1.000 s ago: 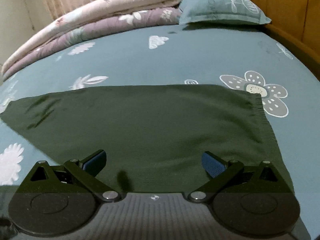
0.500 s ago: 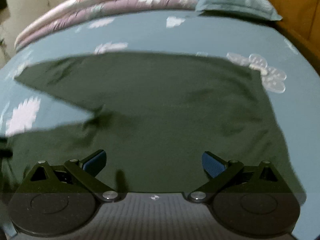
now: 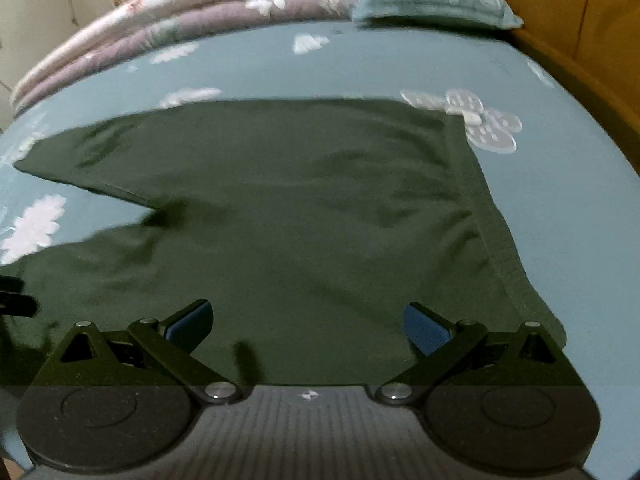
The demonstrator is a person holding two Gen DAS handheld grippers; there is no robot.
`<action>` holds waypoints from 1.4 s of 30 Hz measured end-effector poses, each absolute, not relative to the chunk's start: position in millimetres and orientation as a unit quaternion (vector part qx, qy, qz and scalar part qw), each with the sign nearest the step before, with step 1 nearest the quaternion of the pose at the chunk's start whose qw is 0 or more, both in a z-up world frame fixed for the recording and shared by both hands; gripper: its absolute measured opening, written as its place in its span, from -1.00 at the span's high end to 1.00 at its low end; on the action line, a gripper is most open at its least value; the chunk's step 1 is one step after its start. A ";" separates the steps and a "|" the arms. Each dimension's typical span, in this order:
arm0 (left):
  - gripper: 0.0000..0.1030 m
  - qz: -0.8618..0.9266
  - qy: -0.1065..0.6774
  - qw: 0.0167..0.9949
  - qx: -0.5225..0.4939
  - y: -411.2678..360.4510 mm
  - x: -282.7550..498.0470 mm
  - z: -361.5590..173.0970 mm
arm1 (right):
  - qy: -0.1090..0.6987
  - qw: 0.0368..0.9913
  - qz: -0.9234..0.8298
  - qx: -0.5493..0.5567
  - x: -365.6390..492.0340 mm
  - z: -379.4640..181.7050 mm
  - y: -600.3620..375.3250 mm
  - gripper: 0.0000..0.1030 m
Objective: Fold clothes
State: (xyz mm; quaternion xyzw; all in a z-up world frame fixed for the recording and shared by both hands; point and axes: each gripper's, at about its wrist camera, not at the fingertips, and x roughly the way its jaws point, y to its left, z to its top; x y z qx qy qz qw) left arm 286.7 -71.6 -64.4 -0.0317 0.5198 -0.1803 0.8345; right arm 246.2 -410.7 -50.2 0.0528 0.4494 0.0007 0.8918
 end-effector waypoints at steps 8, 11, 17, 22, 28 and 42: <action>-0.75 -0.173 0.524 0.833 -0.035 -70.3 288.4 -65.4 | 0.430 0.900 -0.036 0.058 248.0 -42.8 -426.7 -1.00; -0.75 -0.172 0.523 0.835 -0.023 -73.8 286.3 -64.8 | 0.421 0.904 -0.003 0.078 261.4 -42.0 -421.2 -1.00; -0.75 -0.169 0.525 0.833 -0.033 -66.0 283.5 -65.2 | 0.427 0.901 -0.015 0.079 277.5 -65.6 -427.7 -1.00; -0.75 -0.169 0.524 0.834 -0.030 -70.7 284.1 -61.9 | 0.416 0.907 -0.039 0.052 270.7 -45.5 -422.4 -1.00; -0.75 -0.214 0.504 0.836 -0.030 -83.8 279.2 -50.5 | 0.419 0.906 0.018 0.058 265.4 -39.7 -396.4 -1.00; -0.75 -0.238 0.489 0.839 -0.031 -88.7 303.8 -61.5 | 0.456 0.890 0.027 0.006 275.0 -70.9 -362.9 -1.00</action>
